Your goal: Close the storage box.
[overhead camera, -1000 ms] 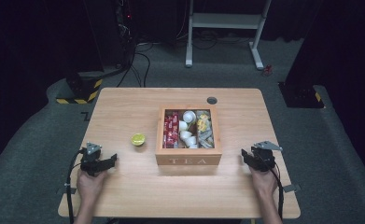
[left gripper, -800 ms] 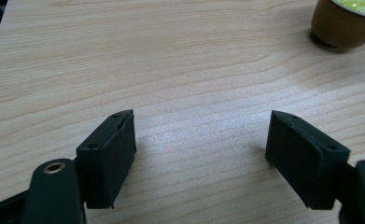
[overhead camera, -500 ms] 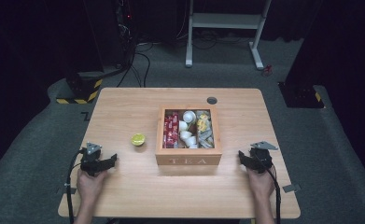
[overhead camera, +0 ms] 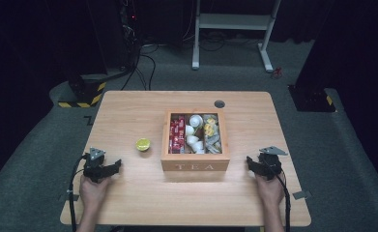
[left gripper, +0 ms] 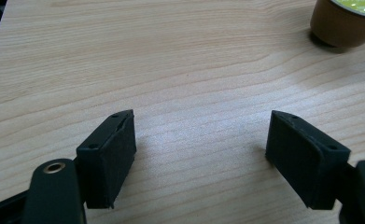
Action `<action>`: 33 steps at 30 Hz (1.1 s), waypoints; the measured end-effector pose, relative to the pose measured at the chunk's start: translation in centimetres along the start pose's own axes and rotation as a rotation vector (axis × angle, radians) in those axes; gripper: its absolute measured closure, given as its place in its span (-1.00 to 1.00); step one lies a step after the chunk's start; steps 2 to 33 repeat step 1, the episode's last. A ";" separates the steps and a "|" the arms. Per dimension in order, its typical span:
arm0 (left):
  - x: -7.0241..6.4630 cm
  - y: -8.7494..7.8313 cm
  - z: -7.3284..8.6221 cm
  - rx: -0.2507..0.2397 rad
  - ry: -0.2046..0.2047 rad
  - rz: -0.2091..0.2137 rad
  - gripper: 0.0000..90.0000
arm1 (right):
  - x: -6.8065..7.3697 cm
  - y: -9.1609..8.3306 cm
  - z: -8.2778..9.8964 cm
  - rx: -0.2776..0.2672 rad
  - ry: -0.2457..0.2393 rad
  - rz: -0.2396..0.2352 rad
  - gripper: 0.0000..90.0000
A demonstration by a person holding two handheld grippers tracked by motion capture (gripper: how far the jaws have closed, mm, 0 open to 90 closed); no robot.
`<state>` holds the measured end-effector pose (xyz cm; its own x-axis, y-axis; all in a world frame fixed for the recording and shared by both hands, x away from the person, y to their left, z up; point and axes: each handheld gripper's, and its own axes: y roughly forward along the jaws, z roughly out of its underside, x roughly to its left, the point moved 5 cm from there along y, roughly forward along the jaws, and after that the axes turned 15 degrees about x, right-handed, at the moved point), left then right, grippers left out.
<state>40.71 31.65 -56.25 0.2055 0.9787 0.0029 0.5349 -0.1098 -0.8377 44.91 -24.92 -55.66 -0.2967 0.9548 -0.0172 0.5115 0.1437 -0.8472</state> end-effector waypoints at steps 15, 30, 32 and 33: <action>0.0 0.0 0.0 0.000 0.000 0.000 -0.46 | 0.0 0.0 0.0 0.000 0.000 0.000 -0.13; 0.0 0.0 0.0 0.000 0.000 0.000 -0.46 | 0.0 0.0 0.0 0.000 0.000 0.000 -0.13; 0.0 0.0 0.0 0.000 0.000 0.000 -0.46 | 0.0 0.0 0.0 0.000 0.000 0.000 -0.13; 0.0 0.0 0.0 0.000 0.000 0.000 -0.46 | 0.0 0.0 0.0 0.000 0.000 0.000 -0.13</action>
